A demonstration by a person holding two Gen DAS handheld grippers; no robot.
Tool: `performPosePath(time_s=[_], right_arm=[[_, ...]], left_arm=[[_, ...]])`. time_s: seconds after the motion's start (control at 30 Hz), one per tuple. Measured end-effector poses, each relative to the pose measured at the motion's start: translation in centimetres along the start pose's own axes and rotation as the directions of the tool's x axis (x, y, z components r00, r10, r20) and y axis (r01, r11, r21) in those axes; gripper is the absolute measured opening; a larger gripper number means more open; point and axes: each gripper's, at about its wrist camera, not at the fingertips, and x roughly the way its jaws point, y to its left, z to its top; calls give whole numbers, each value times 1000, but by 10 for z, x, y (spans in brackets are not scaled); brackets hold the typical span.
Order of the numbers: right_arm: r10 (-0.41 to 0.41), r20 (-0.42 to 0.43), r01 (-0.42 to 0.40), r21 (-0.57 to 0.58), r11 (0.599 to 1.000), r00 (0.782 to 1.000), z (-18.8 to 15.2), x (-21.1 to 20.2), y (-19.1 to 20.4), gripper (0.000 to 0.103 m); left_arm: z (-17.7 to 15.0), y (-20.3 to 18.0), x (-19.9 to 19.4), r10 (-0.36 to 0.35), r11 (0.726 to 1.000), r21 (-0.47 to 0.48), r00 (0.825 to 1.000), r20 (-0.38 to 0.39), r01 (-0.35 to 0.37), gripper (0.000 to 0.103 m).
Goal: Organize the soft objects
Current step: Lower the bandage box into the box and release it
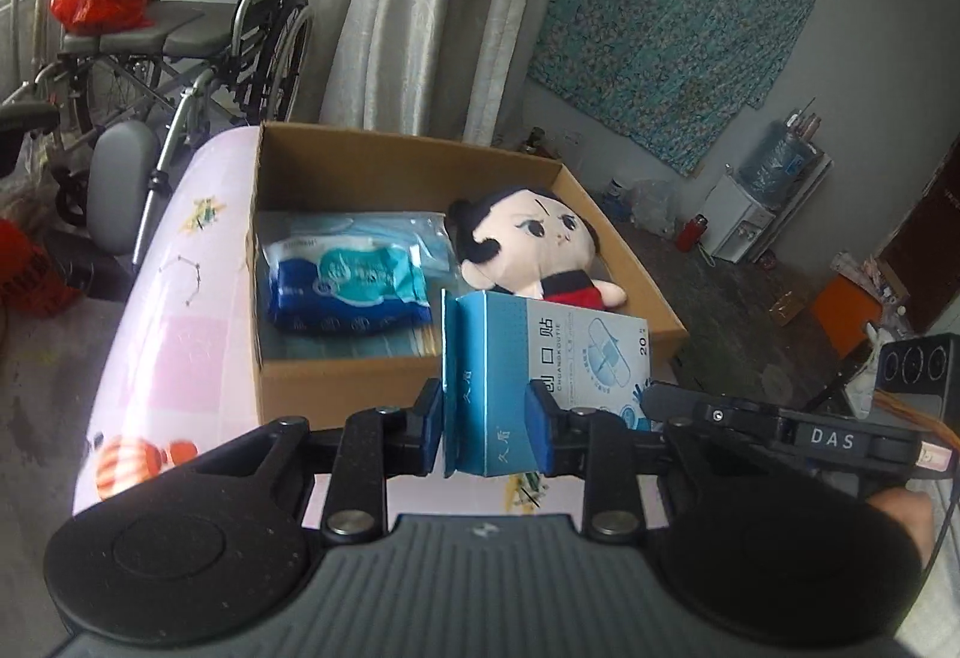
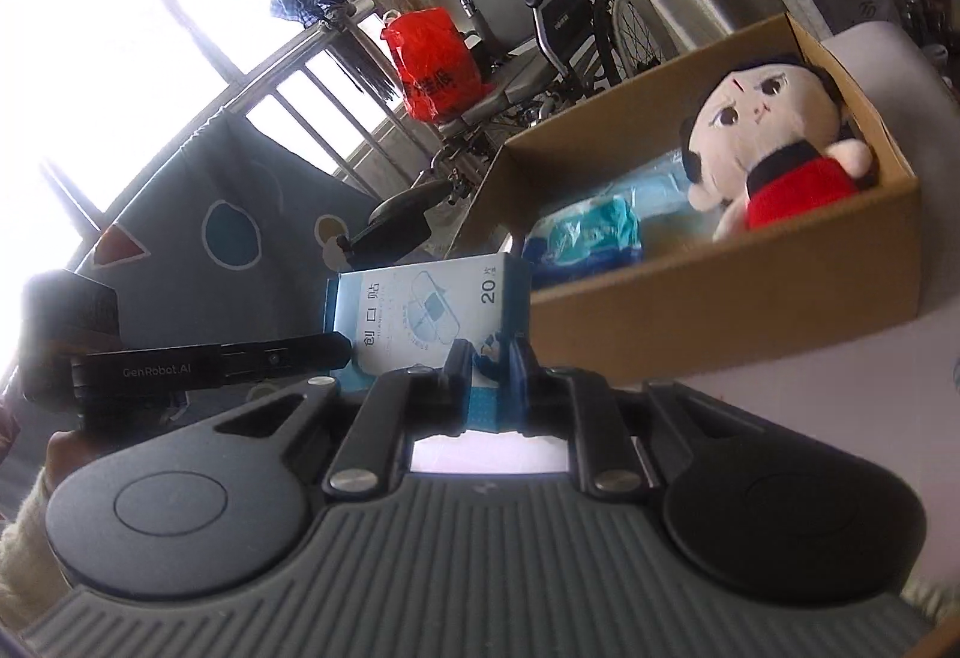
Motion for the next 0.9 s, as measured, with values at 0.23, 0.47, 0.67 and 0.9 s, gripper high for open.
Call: performPosePath(time_s=[0.23, 0.47, 0.67, 0.9], right_arm=[[-78, -154, 83, 26, 996, 985, 89, 126, -40, 13], [-90, -369, 113, 41, 993, 925, 97, 189, -68, 12], [-144, -613, 165, -22, 986, 777, 67, 219, -71, 11], [-195, -611, 217, -39, 975, 768, 89, 222, -73, 16]], left_arm=[[102, 36, 87, 153, 987, 62, 986, -70, -149, 33], [99, 72, 158, 232, 973, 70, 928, -291, -222, 34], [96, 64, 187, 337, 937, 260, 798, -500, -232, 41], [115, 47, 186, 429, 896, 361, 718, -548, -260, 40]])
